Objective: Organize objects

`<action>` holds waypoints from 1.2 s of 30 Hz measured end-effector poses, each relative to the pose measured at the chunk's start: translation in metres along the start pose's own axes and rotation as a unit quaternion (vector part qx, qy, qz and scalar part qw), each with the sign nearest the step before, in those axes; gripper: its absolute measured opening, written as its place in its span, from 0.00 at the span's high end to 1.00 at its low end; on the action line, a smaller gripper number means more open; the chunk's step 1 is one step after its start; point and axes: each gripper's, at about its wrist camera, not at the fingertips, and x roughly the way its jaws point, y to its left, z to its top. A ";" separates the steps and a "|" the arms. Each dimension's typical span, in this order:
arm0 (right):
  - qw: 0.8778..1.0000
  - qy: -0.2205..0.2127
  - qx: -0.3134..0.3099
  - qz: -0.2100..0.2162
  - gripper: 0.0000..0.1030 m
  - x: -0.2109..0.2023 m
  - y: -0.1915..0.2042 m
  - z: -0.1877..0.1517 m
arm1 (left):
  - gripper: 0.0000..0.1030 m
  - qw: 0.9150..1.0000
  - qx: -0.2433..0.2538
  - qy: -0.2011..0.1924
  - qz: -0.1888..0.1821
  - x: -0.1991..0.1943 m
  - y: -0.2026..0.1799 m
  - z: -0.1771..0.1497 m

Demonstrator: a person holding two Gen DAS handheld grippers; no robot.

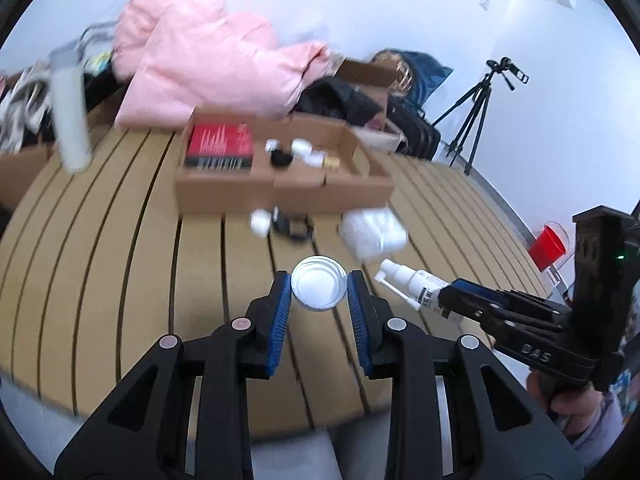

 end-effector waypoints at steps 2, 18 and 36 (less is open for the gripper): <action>1.000 -0.008 -0.004 0.006 0.71 0.004 -0.001 0.022 | 0.75 1.000 0.007 -0.003 -0.010 0.016 0.002 0.028; 0.999 0.026 0.030 -0.021 0.71 0.214 -0.033 0.225 | 0.75 0.990 0.027 0.116 0.073 0.250 0.056 0.173; 0.999 0.022 0.043 0.001 0.18 0.170 -0.045 0.242 | 0.25 0.993 0.010 0.061 0.101 0.146 0.074 0.184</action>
